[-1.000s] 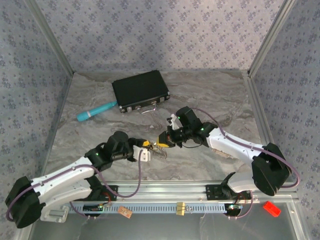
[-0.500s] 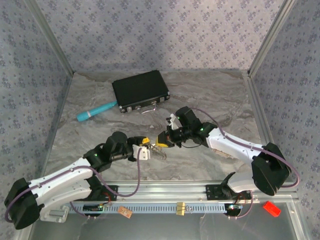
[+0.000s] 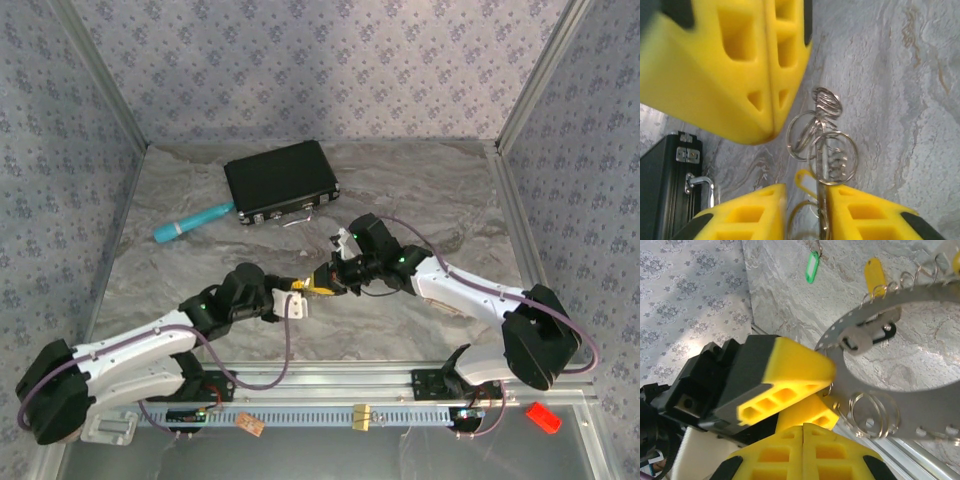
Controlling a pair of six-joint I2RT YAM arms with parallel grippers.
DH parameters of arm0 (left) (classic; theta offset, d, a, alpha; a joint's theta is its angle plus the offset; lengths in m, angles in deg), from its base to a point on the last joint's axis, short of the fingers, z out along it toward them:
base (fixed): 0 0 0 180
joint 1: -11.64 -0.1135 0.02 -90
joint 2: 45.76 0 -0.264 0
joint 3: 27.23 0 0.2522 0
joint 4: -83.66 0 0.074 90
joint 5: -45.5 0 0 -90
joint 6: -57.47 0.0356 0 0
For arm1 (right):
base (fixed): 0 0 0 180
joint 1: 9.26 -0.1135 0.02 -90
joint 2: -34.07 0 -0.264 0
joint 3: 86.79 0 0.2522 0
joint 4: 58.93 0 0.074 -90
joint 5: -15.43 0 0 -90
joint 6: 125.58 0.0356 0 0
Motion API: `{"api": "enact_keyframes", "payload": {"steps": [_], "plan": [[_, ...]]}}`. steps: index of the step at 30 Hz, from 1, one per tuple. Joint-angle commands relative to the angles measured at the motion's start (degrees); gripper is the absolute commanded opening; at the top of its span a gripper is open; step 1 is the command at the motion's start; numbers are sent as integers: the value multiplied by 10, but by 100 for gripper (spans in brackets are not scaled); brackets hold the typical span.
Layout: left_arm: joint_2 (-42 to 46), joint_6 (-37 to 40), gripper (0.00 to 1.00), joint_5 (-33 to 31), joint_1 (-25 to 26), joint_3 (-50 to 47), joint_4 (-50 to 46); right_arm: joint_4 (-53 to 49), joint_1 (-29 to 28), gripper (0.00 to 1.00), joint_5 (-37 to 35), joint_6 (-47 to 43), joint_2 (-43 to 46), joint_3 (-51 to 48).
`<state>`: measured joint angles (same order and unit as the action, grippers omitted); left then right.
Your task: Put the keys on the keyring
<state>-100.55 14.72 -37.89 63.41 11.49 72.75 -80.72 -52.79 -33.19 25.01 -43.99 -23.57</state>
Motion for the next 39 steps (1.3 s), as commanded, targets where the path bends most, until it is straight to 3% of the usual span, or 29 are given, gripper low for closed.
{"api": "enact_keyframes", "payload": {"steps": [1,5,6,9,12,18,26,39], "plan": [[-9,-6,14,-9,3,22,16,-4,3,0,4,1,2,9],[-5,-5,0,-8,3,23,7,-58,12,0,-20,-40,22,18],[-3,-5,0,-7,3,23,4,-76,14,0,-34,-56,29,21],[-2,-13,0,-12,2,24,5,-131,12,12,-82,-103,49,26],[-5,-39,0,-19,0,23,17,-123,4,21,-118,-110,81,2],[-27,-164,0,-35,-6,39,42,-57,-43,36,-184,-92,122,-41],[-51,-270,0,-28,-6,68,36,68,-63,38,-216,-66,105,-96],[-61,-304,0,-10,-6,75,31,152,-56,38,-235,-74,77,-114]]}}
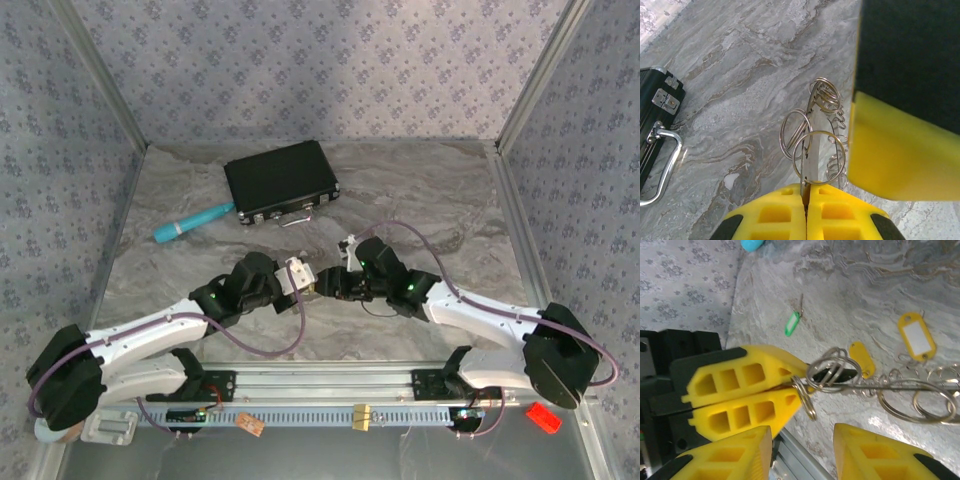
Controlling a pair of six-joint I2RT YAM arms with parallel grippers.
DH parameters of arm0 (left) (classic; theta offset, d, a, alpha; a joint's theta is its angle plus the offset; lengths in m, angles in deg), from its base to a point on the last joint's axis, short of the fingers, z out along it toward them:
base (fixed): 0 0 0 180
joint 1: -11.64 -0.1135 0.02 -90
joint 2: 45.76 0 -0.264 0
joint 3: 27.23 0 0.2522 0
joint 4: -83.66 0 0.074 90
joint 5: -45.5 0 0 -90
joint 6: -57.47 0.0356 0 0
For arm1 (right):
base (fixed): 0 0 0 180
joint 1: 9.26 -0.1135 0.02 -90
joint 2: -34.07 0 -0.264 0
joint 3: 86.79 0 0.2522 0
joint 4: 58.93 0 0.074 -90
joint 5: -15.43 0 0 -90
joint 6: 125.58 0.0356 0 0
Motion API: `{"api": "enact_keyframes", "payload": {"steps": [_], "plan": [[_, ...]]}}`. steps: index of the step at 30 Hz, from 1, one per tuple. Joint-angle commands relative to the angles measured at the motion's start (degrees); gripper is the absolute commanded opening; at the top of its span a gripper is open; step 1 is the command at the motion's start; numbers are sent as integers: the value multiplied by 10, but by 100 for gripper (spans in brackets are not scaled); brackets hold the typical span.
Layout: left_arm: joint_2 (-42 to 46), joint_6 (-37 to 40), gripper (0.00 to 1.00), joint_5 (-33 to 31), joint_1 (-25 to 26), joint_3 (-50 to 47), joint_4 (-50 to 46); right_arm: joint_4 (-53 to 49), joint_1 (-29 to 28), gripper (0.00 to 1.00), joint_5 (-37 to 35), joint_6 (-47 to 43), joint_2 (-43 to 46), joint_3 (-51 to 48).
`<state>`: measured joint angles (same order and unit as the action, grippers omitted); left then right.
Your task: Put the keys on the keyring
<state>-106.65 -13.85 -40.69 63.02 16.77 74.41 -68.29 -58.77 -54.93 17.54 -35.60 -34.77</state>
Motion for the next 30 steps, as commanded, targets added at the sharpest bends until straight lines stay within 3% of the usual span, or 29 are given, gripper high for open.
{"api": "enact_keyframes", "payload": {"steps": [1,9,19,20,22,24,27,30], "plan": [[1,-19,0,19,-2,21,13,28,5,37,-20,1,-10,-2],[4,-23,0,23,-3,23,6,43,6,28,-28,5,-28,4],[7,-26,0,23,-3,27,-3,32,7,3,-36,2,-29,7],[9,-27,7,23,-3,29,-6,29,7,0,-37,0,-28,7],[19,-24,38,23,-4,30,-14,13,7,0,-40,-10,-25,10],[44,-18,54,18,-6,25,-25,-7,11,0,-40,-26,-17,13],[105,-15,65,20,-29,10,-45,-46,28,0,-16,-77,-2,23],[166,-14,67,46,-73,-7,-68,-125,47,0,18,-177,4,55]]}}
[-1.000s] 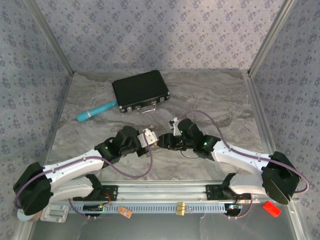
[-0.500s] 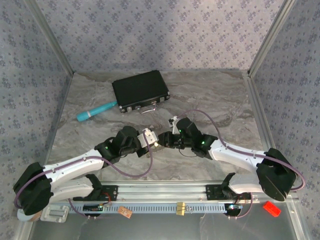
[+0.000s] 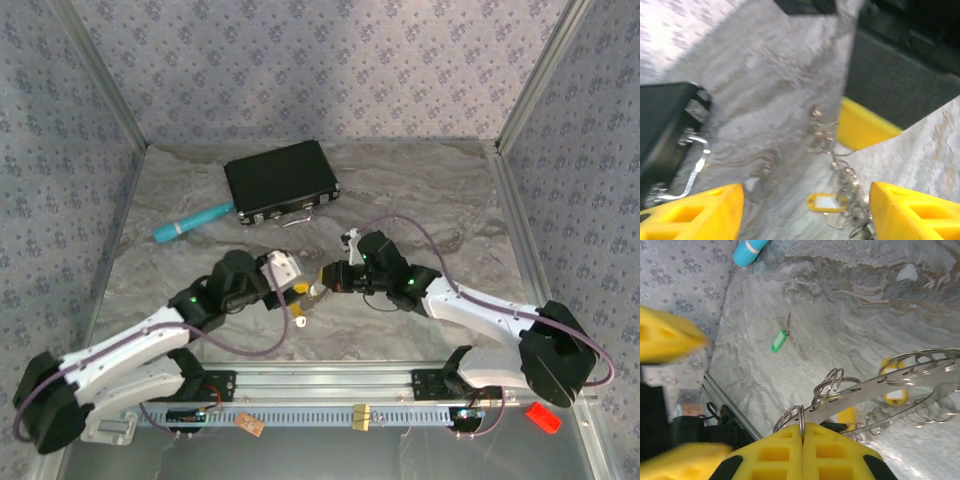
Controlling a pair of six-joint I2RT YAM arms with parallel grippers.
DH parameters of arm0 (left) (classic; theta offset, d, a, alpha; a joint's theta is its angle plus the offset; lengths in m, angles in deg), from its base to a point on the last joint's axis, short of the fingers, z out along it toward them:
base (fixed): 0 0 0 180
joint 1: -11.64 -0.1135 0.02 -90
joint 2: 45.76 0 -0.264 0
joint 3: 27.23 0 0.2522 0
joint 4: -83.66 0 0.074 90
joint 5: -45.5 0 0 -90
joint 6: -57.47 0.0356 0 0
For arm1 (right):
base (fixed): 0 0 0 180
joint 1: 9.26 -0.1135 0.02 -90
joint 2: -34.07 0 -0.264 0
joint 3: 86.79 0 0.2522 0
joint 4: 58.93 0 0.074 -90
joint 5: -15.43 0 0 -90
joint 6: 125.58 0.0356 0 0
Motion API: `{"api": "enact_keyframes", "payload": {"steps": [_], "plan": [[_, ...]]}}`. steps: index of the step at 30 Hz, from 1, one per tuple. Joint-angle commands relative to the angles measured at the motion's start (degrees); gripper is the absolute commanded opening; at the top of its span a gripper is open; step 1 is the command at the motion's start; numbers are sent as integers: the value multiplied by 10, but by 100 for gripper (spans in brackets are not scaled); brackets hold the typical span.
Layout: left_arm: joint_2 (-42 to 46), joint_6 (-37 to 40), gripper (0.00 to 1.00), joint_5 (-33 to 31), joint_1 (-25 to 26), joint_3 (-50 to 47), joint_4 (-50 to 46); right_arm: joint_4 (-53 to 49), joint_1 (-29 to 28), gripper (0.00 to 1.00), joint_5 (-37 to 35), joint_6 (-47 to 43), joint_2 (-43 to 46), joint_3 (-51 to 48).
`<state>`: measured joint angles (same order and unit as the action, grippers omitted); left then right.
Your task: Put the keys on the keyring
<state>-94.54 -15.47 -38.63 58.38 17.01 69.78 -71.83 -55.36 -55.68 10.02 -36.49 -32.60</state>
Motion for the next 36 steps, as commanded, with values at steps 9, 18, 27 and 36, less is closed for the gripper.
{"api": "enact_keyframes", "payload": {"steps": [9,18,27,36], "plan": [[64,115,54,137,-71,-29,-23,-199,44,0,133,-376,16,80],[-21,228,44,209,-42,-31,23,-231,61,0,194,-504,-17,124],[-55,301,35,197,-13,-39,45,-282,66,0,252,-585,-59,166],[-27,235,34,187,-23,-49,54,-266,54,0,207,-677,-49,148]]}}
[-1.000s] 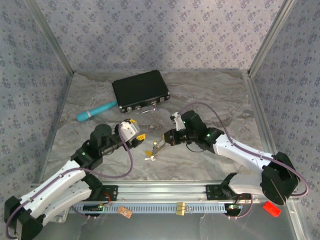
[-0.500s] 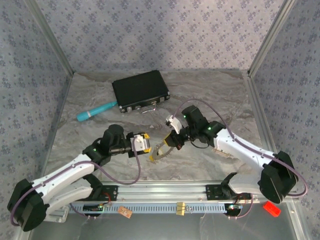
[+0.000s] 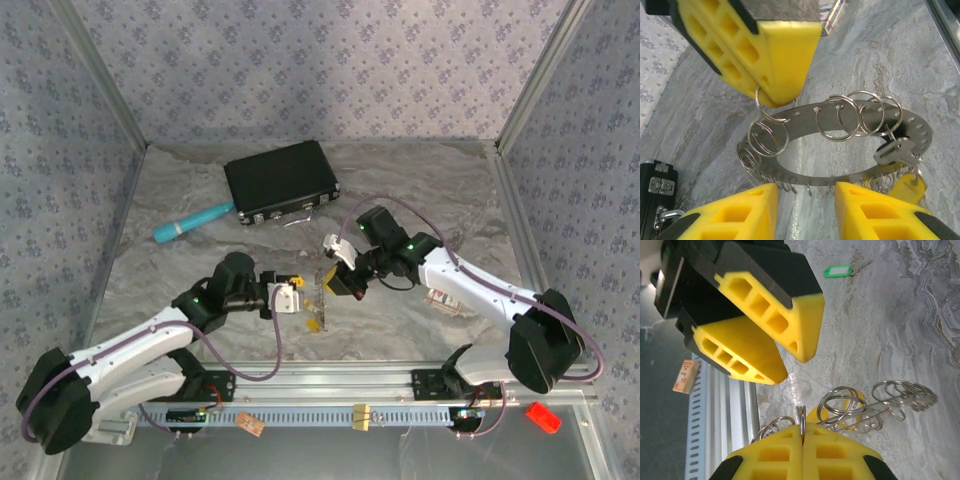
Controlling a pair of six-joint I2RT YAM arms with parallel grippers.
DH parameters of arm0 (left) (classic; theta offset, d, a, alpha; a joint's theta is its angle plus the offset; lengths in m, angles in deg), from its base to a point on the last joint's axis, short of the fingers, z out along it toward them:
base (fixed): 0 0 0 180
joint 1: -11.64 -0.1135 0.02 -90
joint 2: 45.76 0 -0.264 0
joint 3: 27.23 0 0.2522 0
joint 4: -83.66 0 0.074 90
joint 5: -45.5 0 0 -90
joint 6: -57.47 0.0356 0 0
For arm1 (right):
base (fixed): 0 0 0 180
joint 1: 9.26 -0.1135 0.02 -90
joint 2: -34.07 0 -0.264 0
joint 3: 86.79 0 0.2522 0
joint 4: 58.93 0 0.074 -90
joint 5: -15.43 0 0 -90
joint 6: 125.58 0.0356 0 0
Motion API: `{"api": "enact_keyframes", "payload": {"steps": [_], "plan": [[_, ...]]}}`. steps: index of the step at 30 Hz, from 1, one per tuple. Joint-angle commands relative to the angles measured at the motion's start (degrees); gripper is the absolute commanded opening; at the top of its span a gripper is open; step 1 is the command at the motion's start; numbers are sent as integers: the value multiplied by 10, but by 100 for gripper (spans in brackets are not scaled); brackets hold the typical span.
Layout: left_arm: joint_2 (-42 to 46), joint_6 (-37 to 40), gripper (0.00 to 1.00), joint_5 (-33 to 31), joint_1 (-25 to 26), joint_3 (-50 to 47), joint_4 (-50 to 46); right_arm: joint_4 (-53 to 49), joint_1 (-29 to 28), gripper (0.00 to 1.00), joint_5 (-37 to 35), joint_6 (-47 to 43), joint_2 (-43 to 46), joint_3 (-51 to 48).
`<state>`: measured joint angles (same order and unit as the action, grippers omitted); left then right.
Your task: Put the keys on the keyring
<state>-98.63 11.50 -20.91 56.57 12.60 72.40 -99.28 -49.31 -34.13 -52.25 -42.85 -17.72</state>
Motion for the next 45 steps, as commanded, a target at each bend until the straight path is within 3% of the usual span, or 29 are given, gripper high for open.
{"api": "enact_keyframes", "payload": {"steps": [1,9,13,20,23,26,30,33,39,45], "plan": [[15,-58,32,14,-8,-7,37,19,-9,0,-13,-65,20,-7],[-8,-192,27,72,-12,-5,82,43,-22,0,-12,-107,30,-20],[-25,-196,25,98,-12,9,59,46,-24,0,-3,-111,35,-24],[-4,-162,24,79,-4,9,28,45,-22,0,9,-103,39,-30],[15,-116,19,37,26,1,11,51,-16,0,17,-88,38,-29],[35,-73,28,-51,74,-23,33,60,-6,0,42,-58,35,-28],[56,-28,30,-178,123,-61,109,58,-2,0,66,-35,31,-30],[54,7,30,-228,141,-71,140,52,-2,0,73,-35,31,-32],[25,54,34,-277,163,-80,192,49,-1,0,87,-33,31,-31],[22,46,39,-258,166,-80,187,48,1,0,92,-31,28,-30]]}}
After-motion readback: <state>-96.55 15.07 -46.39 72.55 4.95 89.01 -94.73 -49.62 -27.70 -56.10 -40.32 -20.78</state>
